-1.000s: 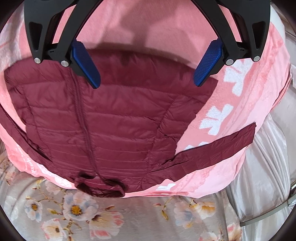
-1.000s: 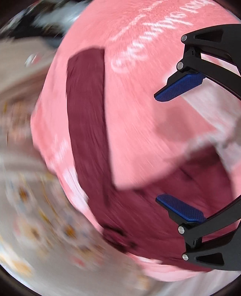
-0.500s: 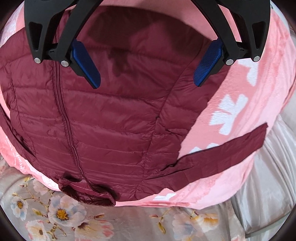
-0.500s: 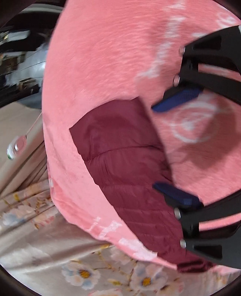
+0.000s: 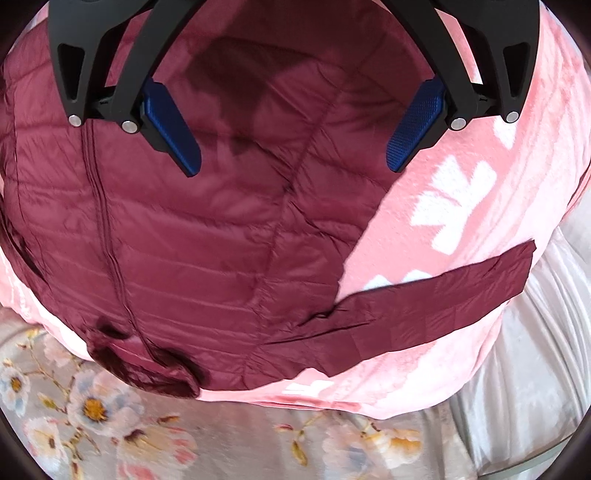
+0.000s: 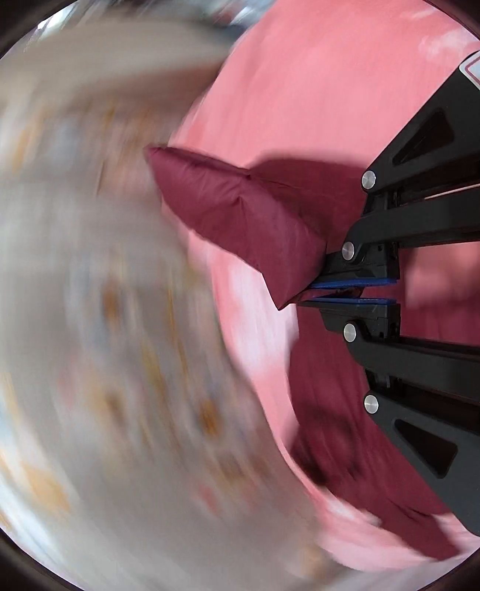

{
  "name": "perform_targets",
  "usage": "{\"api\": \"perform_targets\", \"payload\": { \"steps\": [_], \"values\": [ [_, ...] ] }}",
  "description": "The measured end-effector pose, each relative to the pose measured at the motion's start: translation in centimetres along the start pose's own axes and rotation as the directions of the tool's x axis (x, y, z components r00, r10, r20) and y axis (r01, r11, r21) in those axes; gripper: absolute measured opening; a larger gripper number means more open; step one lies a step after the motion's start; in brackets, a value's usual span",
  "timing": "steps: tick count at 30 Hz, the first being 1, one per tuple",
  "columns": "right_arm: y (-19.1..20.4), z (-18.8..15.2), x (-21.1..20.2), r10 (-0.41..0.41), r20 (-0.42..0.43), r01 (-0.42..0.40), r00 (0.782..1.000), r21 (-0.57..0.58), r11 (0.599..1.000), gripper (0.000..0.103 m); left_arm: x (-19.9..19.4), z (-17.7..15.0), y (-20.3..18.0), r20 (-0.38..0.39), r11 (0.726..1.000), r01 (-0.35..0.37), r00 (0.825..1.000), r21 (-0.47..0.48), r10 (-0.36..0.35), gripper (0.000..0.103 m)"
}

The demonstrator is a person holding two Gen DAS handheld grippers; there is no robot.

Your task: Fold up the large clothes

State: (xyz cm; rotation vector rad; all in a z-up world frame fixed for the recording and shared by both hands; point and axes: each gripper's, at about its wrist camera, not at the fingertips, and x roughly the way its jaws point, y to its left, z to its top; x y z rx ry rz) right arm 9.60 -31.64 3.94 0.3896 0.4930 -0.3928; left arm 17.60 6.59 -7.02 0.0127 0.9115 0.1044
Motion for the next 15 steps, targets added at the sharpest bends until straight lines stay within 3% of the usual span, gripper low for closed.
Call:
{"api": "perform_targets", "payload": {
  "steps": [2, 4, 7, 11, 13, 15],
  "values": [
    [8.3, -1.5, 1.6, 0.138, -0.062, -0.146, 0.988, -0.144, 0.979, 0.005, 0.1, 0.3, 0.7, 0.002, 1.000, -0.007, 1.000, -0.019, 0.007, 0.098],
    [13.8, -3.9, 2.9, 0.217, -0.130, -0.242, 0.967, -0.219, 0.945, 0.005, 0.3, 0.5, 1.7, 0.001, 0.999, -0.014, 1.000, -0.040, 0.014, 0.098],
    [21.4, -9.6, 5.8, 0.295, -0.283, -0.376, 0.912, -0.295, 0.878, 0.005, 0.6, 0.5, 2.9, -0.007, 0.998, -0.018, 1.000, -0.062, 0.018, 0.098],
    [26.3, -16.2, 8.4, 0.329, -0.448, -0.493, 0.831, -0.321, 0.809, 0.012, 1.2, 0.9, 4.1, -0.018, 0.997, -0.005, 1.000, -0.081, 0.003, 0.098],
    [27.3, -18.1, 7.9, 0.327, -0.480, -0.515, 0.814, -0.338, 0.788, 0.022, 1.5, 1.2, 4.5, -0.021, 0.995, 0.026, 0.999, -0.095, -0.028, 0.098],
    [26.6, -18.1, 6.7, 0.359, -0.472, -0.536, 0.805, -0.319, 0.782, 0.041, 1.8, 2.0, 4.9, -0.022, 0.987, 0.088, 0.995, -0.134, -0.092, 0.098]
  ]
}}
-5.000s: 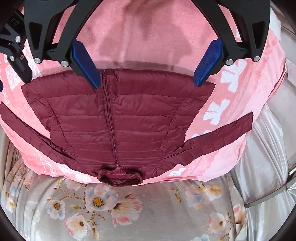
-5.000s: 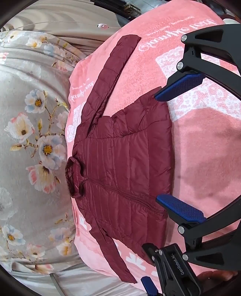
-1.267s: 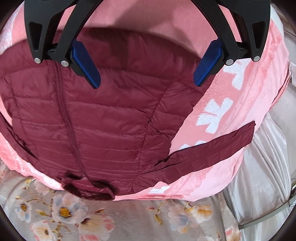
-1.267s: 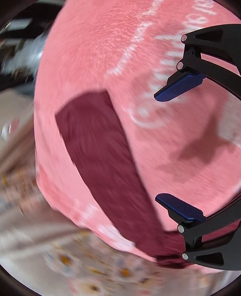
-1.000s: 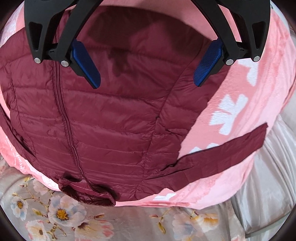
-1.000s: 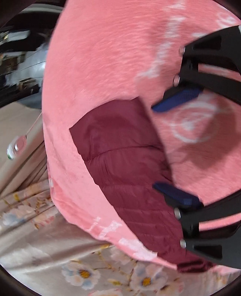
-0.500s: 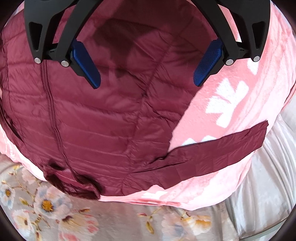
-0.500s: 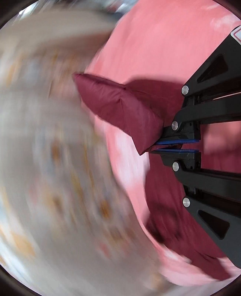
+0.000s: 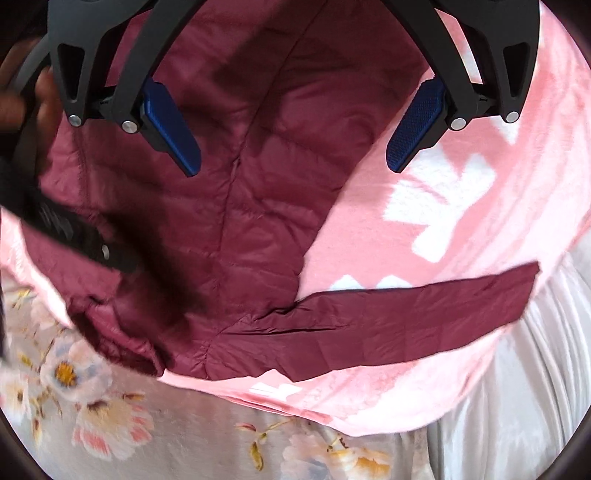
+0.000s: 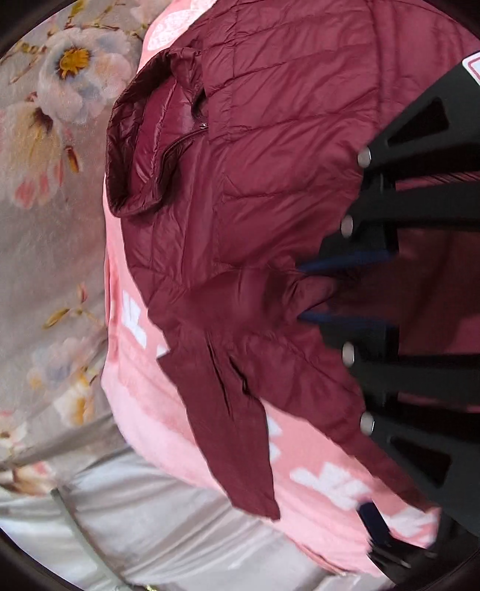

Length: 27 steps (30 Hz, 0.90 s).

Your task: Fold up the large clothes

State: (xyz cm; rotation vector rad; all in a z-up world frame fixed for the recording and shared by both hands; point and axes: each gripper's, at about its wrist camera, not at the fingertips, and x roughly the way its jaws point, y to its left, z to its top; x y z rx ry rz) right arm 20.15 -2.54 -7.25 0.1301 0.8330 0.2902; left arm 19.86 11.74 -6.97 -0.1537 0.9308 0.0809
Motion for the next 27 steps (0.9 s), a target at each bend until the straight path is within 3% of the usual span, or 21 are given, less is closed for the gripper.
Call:
{"api": "perform_targets", "payload": {
  "steps": [2, 4, 7, 9, 11, 13, 15, 16, 17, 19, 20, 23, 25, 27],
  "values": [
    [-1.2, -0.4, -2.6, -0.002, 0.069, 0.000, 0.998, 0.038, 0.999, 0.057, 0.3, 0.6, -0.1, -0.011, 0.998, 0.056, 0.998, -0.033, -0.056, 0.098],
    [-4.4, -1.0, -5.9, -0.048, 0.133, 0.032, 0.990, 0.115, 0.993, 0.059, 1.1, 1.5, -0.5, -0.031, 0.988, 0.135, 0.990, -0.075, -0.138, 0.098],
    [-10.5, -2.3, -9.2, -0.151, 0.142, 0.108, 0.978, 0.275, 0.955, 0.059, 3.0, 2.7, -2.0, -0.070, 0.960, 0.248, 0.964, -0.127, -0.258, 0.098],
    [-15.2, -3.1, -10.5, -0.225, 0.115, 0.163, 0.967, 0.396, 0.904, 0.059, 5.1, 3.5, -3.4, -0.115, 0.936, 0.314, 0.936, -0.158, -0.333, 0.098],
    [-19.4, -4.1, -11.2, -0.262, 0.088, 0.184, 0.961, 0.506, 0.843, 0.060, 7.3, 4.0, -4.3, -0.153, 0.922, 0.328, 0.920, -0.207, -0.362, 0.098],
    [-23.6, -5.0, -11.3, -0.270, 0.073, 0.170, 0.960, 0.615, 0.770, 0.060, 8.4, 4.4, -4.8, -0.147, 0.923, 0.301, 0.928, -0.239, -0.341, 0.097],
    [-26.6, -5.5, -10.8, -0.267, 0.055, 0.159, 0.962, 0.684, 0.712, 0.057, 8.5, 5.1, -5.1, -0.115, 0.925, 0.298, 0.936, -0.238, -0.331, 0.085],
    [-27.8, -5.6, -10.4, -0.252, 0.061, 0.136, 0.966, 0.707, 0.694, 0.055, 8.4, 5.4, -5.4, -0.104, 0.923, 0.312, 0.934, -0.223, -0.341, 0.053],
    [-28.8, -5.6, -9.9, -0.238, 0.071, 0.114, 0.969, 0.727, 0.677, 0.049, 8.5, 5.7, -5.6, -0.100, 0.912, 0.353, 0.920, -0.207, -0.378, 0.026],
    [-30.0, -5.2, -9.4, -0.235, 0.082, 0.094, 0.969, 0.753, 0.652, 0.042, 9.0, 6.4, -5.6, -0.112, 0.900, 0.374, 0.907, -0.225, -0.405, 0.018],
    [-30.5, -4.7, -9.2, -0.235, 0.088, 0.088, 0.968, 0.760, 0.644, 0.035, 9.0, 6.8, -5.8, -0.107, 0.904, 0.372, 0.911, -0.210, -0.399, 0.011],
    [-32.1, -3.0, -8.4, -0.267, 0.083, 0.108, 0.960, 0.772, 0.626, 0.005, 7.9, 8.0, -6.5, -0.064, 0.926, 0.349, 0.930, -0.143, -0.361, 0.007],
    [-32.2, -2.6, -9.2, -0.270, 0.115, 0.085, 0.956, 0.773, 0.628, 0.002, 6.9, 8.8, -6.4, -0.032, 0.930, 0.350, 0.934, -0.114, -0.356, 0.006],
    [-30.6, -1.8, -11.6, -0.295, 0.201, 0.063, 0.934, 0.722, 0.689, 0.002, 5.9, 9.1, -6.4, 0.013, 0.947, 0.313, 0.950, -0.065, -0.313, 0.006]
  ]
}}
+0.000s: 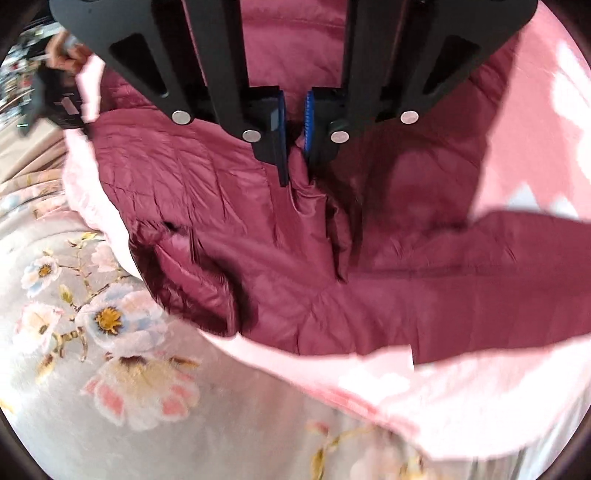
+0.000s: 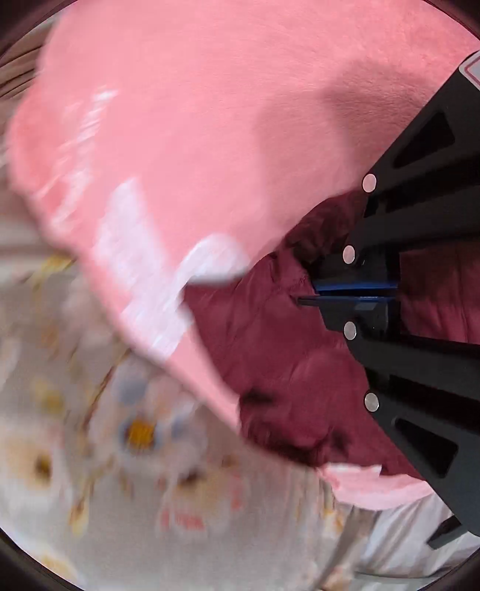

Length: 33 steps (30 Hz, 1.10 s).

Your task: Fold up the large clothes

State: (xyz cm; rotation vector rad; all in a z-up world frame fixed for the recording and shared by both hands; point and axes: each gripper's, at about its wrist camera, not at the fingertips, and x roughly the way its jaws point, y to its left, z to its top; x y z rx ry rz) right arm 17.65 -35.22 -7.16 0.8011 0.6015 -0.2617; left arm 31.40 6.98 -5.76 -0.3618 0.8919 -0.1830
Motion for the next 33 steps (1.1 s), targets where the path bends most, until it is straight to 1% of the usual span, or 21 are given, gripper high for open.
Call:
{"api": "perform_targets", "payload": {
  "steps": [1, 2, 3, 5, 6, 7, 9, 12, 14, 15, 17, 18, 19, 20, 21, 23, 26, 27, 29, 31, 33],
  "values": [
    [1.1, -0.1, -0.9, -0.007, 0.041, 0.010, 0.999, -0.066, 0.998, 0.001, 0.0, -0.2, 0.0, 0.013, 0.999, -0.027, 1.000, 0.023, 0.026, 0.006],
    [1.9, -0.5, -1.0, -0.039, 0.062, 0.047, 0.997, -0.129, 0.991, 0.001, 0.7, -0.5, 0.2, 0.005, 0.998, -0.051, 0.999, 0.035, 0.051, 0.006],
    [2.1, -0.8, -0.4, -0.082, 0.052, 0.090, 0.995, -0.168, 0.982, 0.001, 1.4, -0.7, 0.6, -0.015, 0.997, -0.063, 0.998, 0.033, 0.064, 0.006],
    [1.5, -1.9, 2.3, -0.194, -0.006, 0.189, 0.981, -0.211, 0.959, 0.001, 3.6, -1.8, 1.4, -0.067, 0.995, -0.095, 0.993, 0.031, 0.097, 0.006],
    [1.0, -2.1, 3.2, -0.219, -0.034, 0.207, 0.975, -0.214, 0.955, 0.001, 4.2, -2.2, 1.7, -0.076, 0.994, -0.100, 0.992, 0.034, 0.103, 0.006],
    [0.5, -2.5, 4.0, -0.232, -0.059, 0.214, 0.971, -0.216, 0.953, 0.001, 4.5, -2.6, 1.7, -0.070, 0.994, -0.104, 0.992, 0.042, 0.106, 0.006],
    [0.4, -2.7, 4.5, -0.242, -0.062, 0.222, 0.968, -0.233, 0.947, 0.001, 4.6, -3.1, 1.3, -0.040, 0.989, -0.126, 0.991, 0.074, 0.129, 0.006],
    [1.0, -3.0, 4.3, -0.306, -0.055, 0.277, 0.951, -0.296, 0.914, 0.001, 4.8, -3.8, 0.8, -0.004, 0.981, -0.158, 0.987, 0.109, 0.160, 0.007],
    [1.8, -3.3, 3.2, -0.356, -0.028, 0.332, 0.934, -0.301, 0.894, 0.003, 4.8, -4.5, 0.5, 0.040, 0.974, -0.181, 0.983, 0.139, 0.177, 0.008],
    [2.3, -3.6, 1.8, -0.372, 0.015, 0.361, 0.928, -0.283, 0.889, 0.008, 4.7, -4.6, 0.4, 0.049, 0.972, -0.184, 0.983, 0.143, 0.179, 0.008],
    [4.3, -4.5, -1.3, -0.356, 0.127, 0.378, 0.926, -0.284, 0.881, 0.012, 4.6, -4.6, 0.4, 0.052, 0.973, -0.180, 0.983, 0.143, 0.175, 0.008],
    [5.5, -4.9, -2.1, -0.331, 0.148, 0.362, 0.932, -0.301, 0.882, 0.012, 4.6, -4.5, 0.5, 0.052, 0.974, -0.178, 0.984, 0.141, 0.172, 0.008],
    [7.1, -5.4, -2.4, -0.287, 0.143, 0.319, 0.947, -0.335, 0.886, 0.012, 4.6, -4.6, 0.4, 0.054, 0.974, -0.177, 0.984, 0.142, 0.171, 0.009],
    [9.2, -6.2, -2.1, -0.223, 0.102, 0.245, 0.969, -0.391, 0.887, 0.012, 4.6, -4.6, 0.4, 0.055, 0.973, -0.178, 0.984, 0.145, 0.172, 0.009],
    [10.9, -6.9, -1.5, -0.180, 0.061, 0.189, 0.982, -0.435, 0.880, 0.012, 4.7, -4.7, 0.2, 0.056, 0.972, -0.181, 0.983, 0.148, 0.174, 0.010],
    [13.8, -8.7, 0.2, -0.138, 0.001, 0.119, 0.990, -0.513, 0.850, 0.012, 4.7, -4.8, 0.0, 0.059, 0.971, -0.184, 0.982, 0.154, 0.177, 0.011],
    [16.1, -11.2, 3.2, -0.141, -0.076, 0.071, 0.987, -0.586, 0.807, 0.012, 4.6, -4.8, 0.2, 0.059, 0.976, -0.163, 0.986, 0.146, 0.156, 0.015],
    [16.4, -12.2, 4.6, -0.155, -0.113, 0.056, 0.981, -0.604, 0.795, 0.012, 4.5, -4.9, 0.4, 0.058, 0.978, -0.153, 0.988, 0.142, 0.146, 0.016],
    [16.3, -13.6, 6.4, -0.187, -0.156, 0.050, 0.970, -0.622, 0.781, 0.012, 4.5, -4.9, 0.6, 0.057, 0.982, -0.134, 0.990, 0.134, 0.128, 0.018],
    [15.6, -14.7, 7.4, -0.212, -0.167, 0.062, 0.963, -0.627, 0.776, 0.011, 4.4, -4.9, 0.6, 0.056, 0.984, -0.123, 0.992, 0.132, 0.116, 0.021],
    [15.3, -15.0, 7.4, -0.209, -0.154, 0.066, 0.966, -0.632, 0.772, 0.011, 4.5, -4.9, 0.4, 0.056, 0.982, -0.126, 0.991, 0.139, 0.119, 0.022]
  ]
}}
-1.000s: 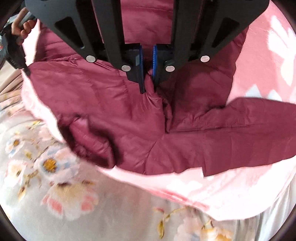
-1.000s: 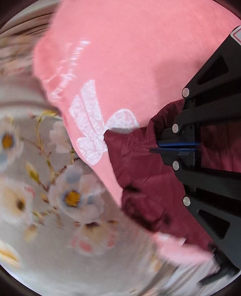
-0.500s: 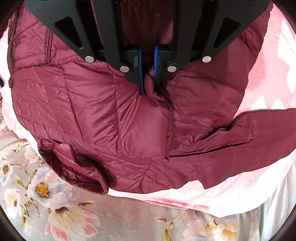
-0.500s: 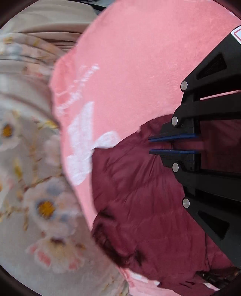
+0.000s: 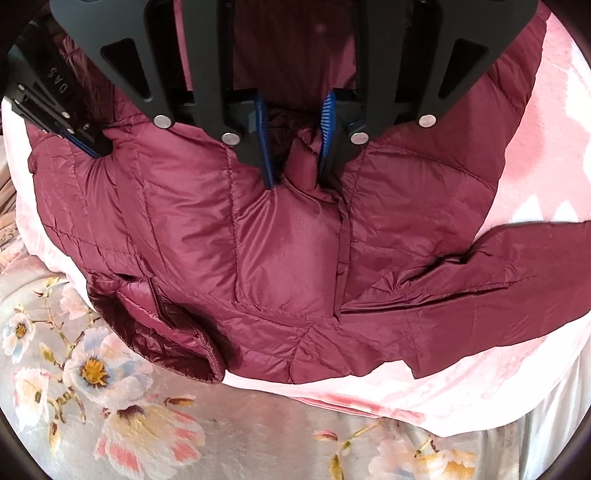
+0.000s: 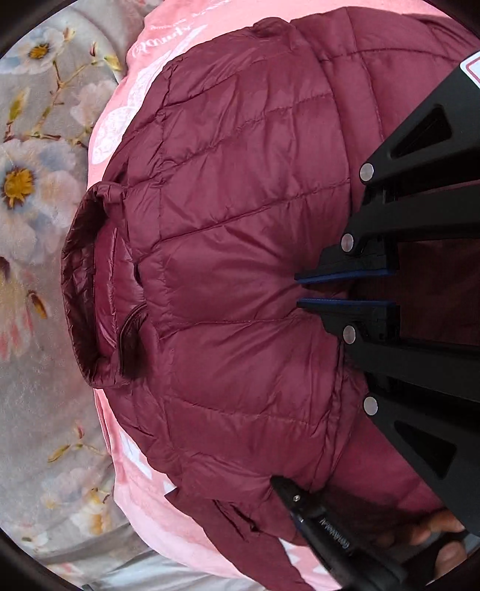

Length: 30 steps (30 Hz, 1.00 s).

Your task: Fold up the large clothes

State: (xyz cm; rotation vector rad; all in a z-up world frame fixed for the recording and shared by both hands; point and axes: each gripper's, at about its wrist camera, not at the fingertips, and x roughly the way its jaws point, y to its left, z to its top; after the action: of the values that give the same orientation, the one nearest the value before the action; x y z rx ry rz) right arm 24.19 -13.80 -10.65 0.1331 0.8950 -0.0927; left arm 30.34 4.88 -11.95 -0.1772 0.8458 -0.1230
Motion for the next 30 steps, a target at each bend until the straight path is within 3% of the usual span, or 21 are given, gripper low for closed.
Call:
{"api": "perform_targets", "payload": {
  "steps": [9, 11, 14, 16, 18, 20, 22, 25, 27, 30],
  "values": [
    [1.2, -0.7, 0.2, -0.061, 0.029, 0.063, 0.998, -0.055, 0.997, 0.011, 0.1, 0.1, -0.6, -0.002, 1.000, -0.017, 1.000, 0.027, 0.017, 0.027],
    [1.1, -0.6, 0.3, -0.059, 0.028, 0.061, 0.998, -0.053, 0.997, 0.011, 0.1, 0.1, -0.5, -0.002, 1.000, -0.002, 1.000, 0.020, 0.002, 0.033],
    [1.2, -0.6, 0.3, -0.069, 0.028, 0.070, 0.997, -0.061, 0.996, 0.011, -0.8, 0.1, 0.9, 0.021, 0.996, 0.071, 0.997, -0.051, -0.070, 0.046],
    [1.3, -0.6, 0.3, -0.072, 0.029, 0.074, 0.997, -0.066, 0.995, 0.011, -2.0, -0.2, 2.7, 0.031, 0.987, 0.104, 0.994, -0.121, -0.101, 0.048],
    [1.0, -0.5, 0.3, -0.060, 0.028, 0.061, 0.998, -0.056, 0.997, 0.011, -3.9, -0.6, 5.5, 0.025, 0.967, 0.139, 0.990, -0.215, -0.137, 0.052],
    [0.7, -0.5, 0.3, -0.042, 0.028, 0.043, 0.999, -0.041, 0.998, 0.011, -6.7, -1.1, 9.9, 0.058, 0.937, 0.142, 0.990, -0.319, -0.130, 0.065],
    [0.6, -0.5, 0.2, -0.036, 0.029, 0.037, 0.999, -0.035, 0.999, 0.011, -9.2, -1.4, 14.4, 0.089, 0.919, 0.094, 0.994, -0.382, -0.065, 0.077],
    [1.0, -0.5, -0.2, -0.091, 0.023, 0.092, 0.996, -0.047, 0.995, 0.011, -12.1, -1.7, 22.3, 0.094, 0.888, -0.023, 0.993, -0.460, 0.074, 0.079],
    [1.6, -1.0, -1.7, -0.136, 0.026, 0.138, 0.990, -0.056, 0.989, 0.019, -13.5, -1.8, 28.5, 0.081, 0.830, -0.102, 0.981, -0.548, 0.175, 0.078],
    [1.9, -2.4, -4.4, -0.045, 0.029, 0.046, 0.999, -0.026, 0.999, 0.033, -14.3, -1.4, 36.9, 0.058, 0.731, -0.154, 0.965, -0.665, 0.256, 0.078]
  ]
}}
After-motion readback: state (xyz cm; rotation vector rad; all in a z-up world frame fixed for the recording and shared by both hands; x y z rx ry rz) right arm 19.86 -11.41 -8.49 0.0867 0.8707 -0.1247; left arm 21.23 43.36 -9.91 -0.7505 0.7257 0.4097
